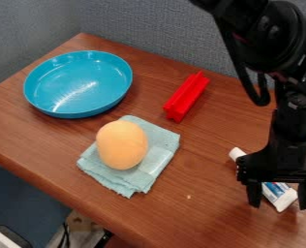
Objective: Put the toothpaste on the blue plate
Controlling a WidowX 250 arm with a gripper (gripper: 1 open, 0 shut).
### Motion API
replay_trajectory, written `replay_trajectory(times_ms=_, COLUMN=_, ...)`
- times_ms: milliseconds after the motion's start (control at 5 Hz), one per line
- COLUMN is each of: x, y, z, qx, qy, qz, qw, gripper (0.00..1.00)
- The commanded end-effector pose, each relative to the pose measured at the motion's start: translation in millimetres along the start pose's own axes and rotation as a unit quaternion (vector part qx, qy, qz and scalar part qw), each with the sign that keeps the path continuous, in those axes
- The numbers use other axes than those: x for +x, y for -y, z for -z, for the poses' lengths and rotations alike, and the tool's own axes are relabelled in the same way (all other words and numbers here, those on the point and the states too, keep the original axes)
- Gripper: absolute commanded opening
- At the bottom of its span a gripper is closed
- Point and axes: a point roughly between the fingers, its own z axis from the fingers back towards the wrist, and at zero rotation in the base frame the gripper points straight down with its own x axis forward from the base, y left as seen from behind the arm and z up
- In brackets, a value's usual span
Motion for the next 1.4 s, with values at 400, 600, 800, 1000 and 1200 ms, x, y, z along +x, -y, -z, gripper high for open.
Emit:
replay_trajectory(times_ms=400, x=5.0, y=1, z=-4.8, qx=-0.024, qy=0.020, qz=-0.041, qw=0.9987, gripper=1.00)
replay_trajectory(times_ms=600, x=2.8, y=2, z=-8.0, qx=-0.026, qy=0.024, qz=-0.047, qw=0.9983, gripper=1.00)
replay_trajectory(times_ms=800, x=1.4, y=3, z=-13.3, qx=-0.030, qy=0.026, qz=-0.051, qw=0.9979, gripper=1.00)
replay_trajectory(times_ms=1000, x=-0.2, y=6, z=-18.5, qx=-0.035, qy=0.029, qz=-0.054, qw=0.9975, gripper=1.00)
replay_trajectory(times_ms=1200, x=-0.6, y=5, z=-20.2, qx=-0.038, qy=0.033, qz=-0.061, qw=0.9968, gripper=1.00)
